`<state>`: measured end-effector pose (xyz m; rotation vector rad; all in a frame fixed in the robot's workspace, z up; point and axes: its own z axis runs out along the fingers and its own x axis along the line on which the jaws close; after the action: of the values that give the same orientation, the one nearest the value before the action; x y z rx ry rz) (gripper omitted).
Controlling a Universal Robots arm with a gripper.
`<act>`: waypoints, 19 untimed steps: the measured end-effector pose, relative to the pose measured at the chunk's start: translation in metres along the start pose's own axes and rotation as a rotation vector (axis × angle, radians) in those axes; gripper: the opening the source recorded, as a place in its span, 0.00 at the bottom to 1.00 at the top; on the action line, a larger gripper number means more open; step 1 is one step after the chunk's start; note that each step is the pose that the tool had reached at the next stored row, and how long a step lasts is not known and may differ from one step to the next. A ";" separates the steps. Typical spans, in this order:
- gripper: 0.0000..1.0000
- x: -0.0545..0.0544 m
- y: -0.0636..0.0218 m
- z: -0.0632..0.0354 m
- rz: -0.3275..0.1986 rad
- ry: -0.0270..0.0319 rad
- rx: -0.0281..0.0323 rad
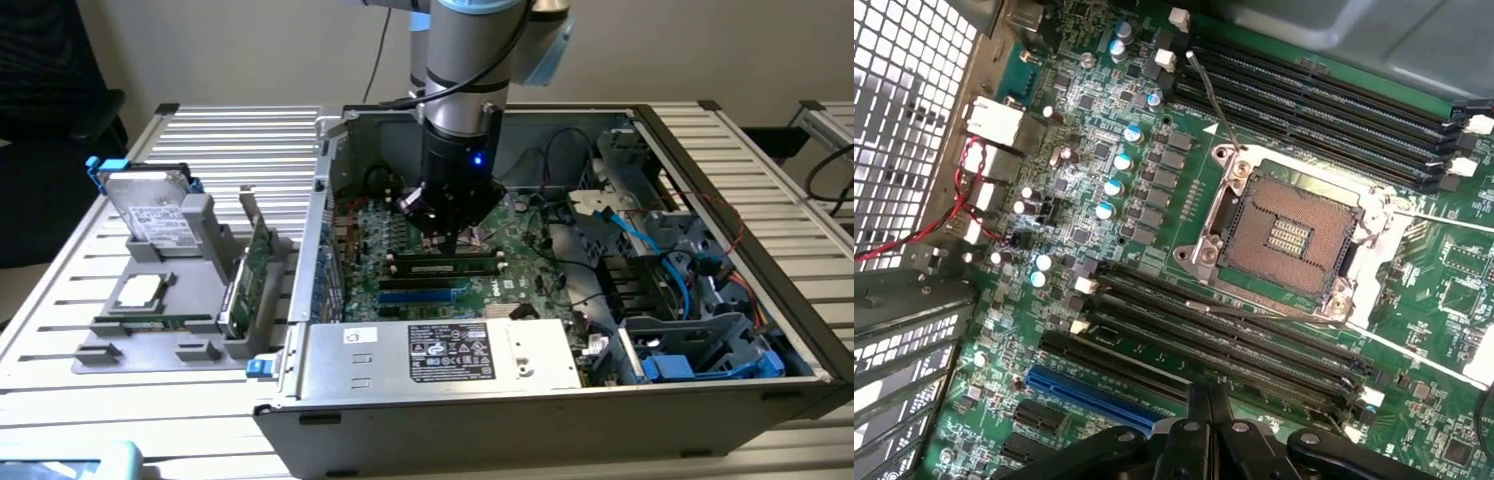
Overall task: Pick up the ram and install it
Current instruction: 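Press down the ram until it locks into place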
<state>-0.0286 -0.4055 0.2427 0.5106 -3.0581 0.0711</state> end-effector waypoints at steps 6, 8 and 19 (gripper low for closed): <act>0.11 0.000 0.0001 0.0001 0.040 -0.0146 0.0050; 0.11 0.000 0.0000 0.0001 0.054 -0.0194 0.0064; 0.11 0.000 0.0001 0.0000 0.165 -0.0251 0.0062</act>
<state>-0.0286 -0.4054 0.2426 0.2598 -3.1191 0.0798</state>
